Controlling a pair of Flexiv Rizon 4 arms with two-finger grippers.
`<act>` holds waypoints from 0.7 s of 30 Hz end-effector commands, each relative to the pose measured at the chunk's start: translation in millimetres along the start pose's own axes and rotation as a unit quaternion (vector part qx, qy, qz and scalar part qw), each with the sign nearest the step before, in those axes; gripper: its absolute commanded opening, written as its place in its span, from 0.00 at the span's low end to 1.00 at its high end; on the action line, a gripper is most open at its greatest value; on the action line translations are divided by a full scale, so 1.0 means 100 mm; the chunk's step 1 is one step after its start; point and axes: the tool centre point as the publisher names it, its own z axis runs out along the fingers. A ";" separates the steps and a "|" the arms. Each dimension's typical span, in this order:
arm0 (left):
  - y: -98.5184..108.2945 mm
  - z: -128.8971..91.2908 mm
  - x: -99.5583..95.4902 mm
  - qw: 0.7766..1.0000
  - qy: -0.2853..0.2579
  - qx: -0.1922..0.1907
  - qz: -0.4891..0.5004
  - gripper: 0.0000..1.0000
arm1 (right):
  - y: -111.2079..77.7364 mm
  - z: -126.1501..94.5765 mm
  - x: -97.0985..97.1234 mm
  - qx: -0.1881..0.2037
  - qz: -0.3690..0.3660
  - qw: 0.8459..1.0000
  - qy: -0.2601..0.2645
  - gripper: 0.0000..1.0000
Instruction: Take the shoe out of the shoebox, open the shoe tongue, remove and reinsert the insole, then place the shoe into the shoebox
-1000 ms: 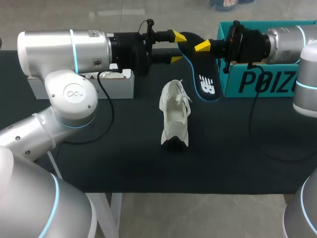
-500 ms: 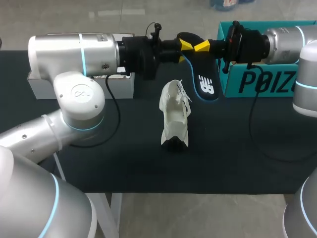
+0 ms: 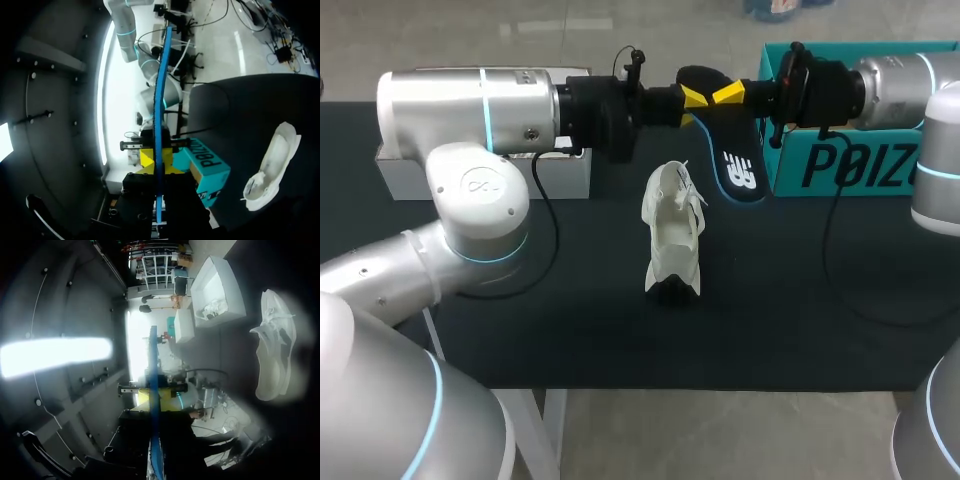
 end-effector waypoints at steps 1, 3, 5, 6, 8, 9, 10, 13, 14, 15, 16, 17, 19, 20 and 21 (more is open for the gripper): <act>0.00 0.00 -0.01 1.000 0.005 0.001 -0.010 0.00 | 0.06 -0.09 -0.03 -0.003 -0.001 1.000 -0.017 1.00; 0.00 -0.04 -0.02 1.000 0.006 0.001 -0.011 0.00 | 0.10 -0.29 -0.05 -0.045 -0.008 0.997 -0.062 1.00; 0.01 -0.08 -0.01 1.000 0.007 0.002 -0.011 0.00 | 0.13 -0.47 -0.05 -0.082 -0.010 0.992 -0.099 1.00; 0.01 -0.09 -0.01 1.000 0.008 0.001 -0.011 0.00 | 0.15 -0.55 -0.06 -0.103 -0.008 0.988 -0.118 1.00; 0.03 -0.12 -0.01 1.000 0.010 -0.003 -0.017 0.00 | 0.15 -0.55 -0.06 -0.103 -0.008 0.988 -0.118 1.00; 0.04 -0.12 -0.01 1.000 0.011 -0.004 -0.017 0.00 | 0.15 -0.55 -0.06 -0.103 -0.008 0.988 -0.118 1.00; 0.04 -0.13 -0.01 1.000 0.011 -0.004 -0.017 0.00 | 0.15 -0.55 -0.06 -0.103 -0.008 0.988 -0.118 1.00; 0.06 -0.13 0.03 1.000 0.021 -0.005 -0.021 0.00 | 0.15 -0.55 -0.06 -0.103 -0.008 0.988 -0.118 1.00; 0.06 -0.13 0.04 0.999 0.024 -0.005 -0.025 0.00 | 0.15 -0.55 -0.06 -0.103 -0.008 0.988 -0.118 1.00; 0.06 -0.13 0.05 0.999 0.025 -0.007 -0.031 0.00 | 0.15 -0.55 -0.06 -0.103 -0.008 0.988 -0.118 1.00; 0.07 -0.13 0.05 0.999 0.026 -0.009 -0.038 0.00 | 0.15 -0.55 -0.06 -0.103 -0.008 0.988 -0.118 1.00; 0.07 -0.14 0.05 0.999 0.026 -0.009 -0.038 0.00 | 0.15 -0.55 -0.06 -0.103 -0.008 0.988 -0.118 1.00; 0.08 -0.17 0.05 0.999 0.028 -0.009 -0.038 0.00 | 0.15 -0.55 -0.06 -0.103 -0.008 0.988 -0.118 1.00; 0.08 -0.18 0.05 0.999 0.029 -0.009 -0.038 0.00 | 0.16 -0.63 -0.11 -0.103 -0.004 0.988 -0.118 1.00; 0.08 -0.19 0.05 0.999 0.030 -0.010 -0.039 0.00 | 0.17 -0.72 -0.16 -0.103 -0.002 0.987 -0.124 1.00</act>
